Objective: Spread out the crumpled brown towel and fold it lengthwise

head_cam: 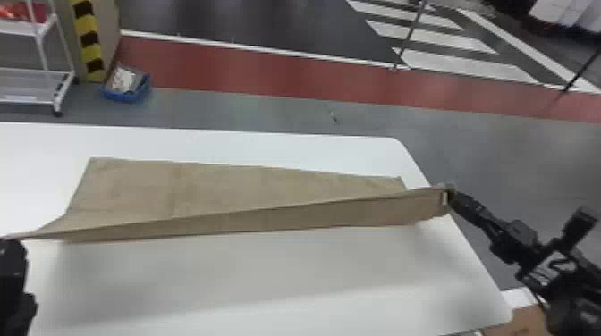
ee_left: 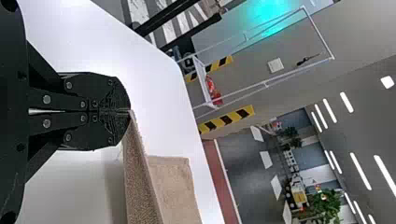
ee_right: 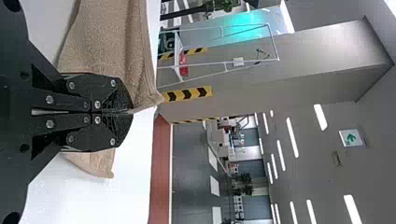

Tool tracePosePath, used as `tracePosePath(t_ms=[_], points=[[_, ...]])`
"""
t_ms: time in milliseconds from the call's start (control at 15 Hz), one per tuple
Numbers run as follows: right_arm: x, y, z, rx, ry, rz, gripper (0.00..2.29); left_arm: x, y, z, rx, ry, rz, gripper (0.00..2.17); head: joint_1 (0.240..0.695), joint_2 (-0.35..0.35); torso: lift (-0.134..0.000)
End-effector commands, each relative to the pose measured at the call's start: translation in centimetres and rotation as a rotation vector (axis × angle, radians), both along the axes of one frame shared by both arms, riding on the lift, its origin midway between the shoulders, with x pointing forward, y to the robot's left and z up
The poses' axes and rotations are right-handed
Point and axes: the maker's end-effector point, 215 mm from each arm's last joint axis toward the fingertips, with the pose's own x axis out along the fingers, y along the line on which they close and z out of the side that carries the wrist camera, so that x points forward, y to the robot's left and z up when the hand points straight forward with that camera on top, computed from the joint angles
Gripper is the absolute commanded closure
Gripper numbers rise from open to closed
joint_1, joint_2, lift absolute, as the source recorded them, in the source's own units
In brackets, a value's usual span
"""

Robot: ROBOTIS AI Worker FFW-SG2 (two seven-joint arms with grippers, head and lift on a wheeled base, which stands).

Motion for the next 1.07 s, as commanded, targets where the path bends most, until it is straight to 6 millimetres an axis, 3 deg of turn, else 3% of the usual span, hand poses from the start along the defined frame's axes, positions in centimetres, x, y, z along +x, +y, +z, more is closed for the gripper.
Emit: tracePosePath(t_ms=[0,267,467,600,800,1000], points=[[-1.2,-0.7,-0.1,-0.001,-0.015,-0.014,1.65,-1.9,0.4,0.3,0.014,0.031,0.01,1.8,0.695,-0.329,-0.123],[-1.6,-1.3,0.1,-0.005,-0.016,-0.024,1.65,-4.1,0.6,0.0,0.064,0.118,0.019,1.8,0.695,-0.35,-0.123],[-1.1,-0.9,-0.4,-0.014,-0.012,-0.025,1.65,-2.9,0.1,-0.7,0.079,0.124,-0.003,1.8,0.695,-0.35,-0.123],[-1.4,-1.0,-1.1,-0.029,-0.013,-0.033,1.65,-3.1,-0.3,-2.6,0.096,0.159,-0.024,1.73,0.695,-0.35,-0.123],[-1.4,-1.1,-1.0,-0.025,-0.016,-0.041,1.65,-3.2,0.4,-3.4,0.149,0.176,-0.061,1.22,0.695,-0.35,-0.123],[-0.8,-1.9,-0.8,-0.024,-0.019,-0.066,1.65,-1.7,-0.2,-3.4,0.139,0.122,-0.177,0.26,0.695,-0.35,-0.123]])
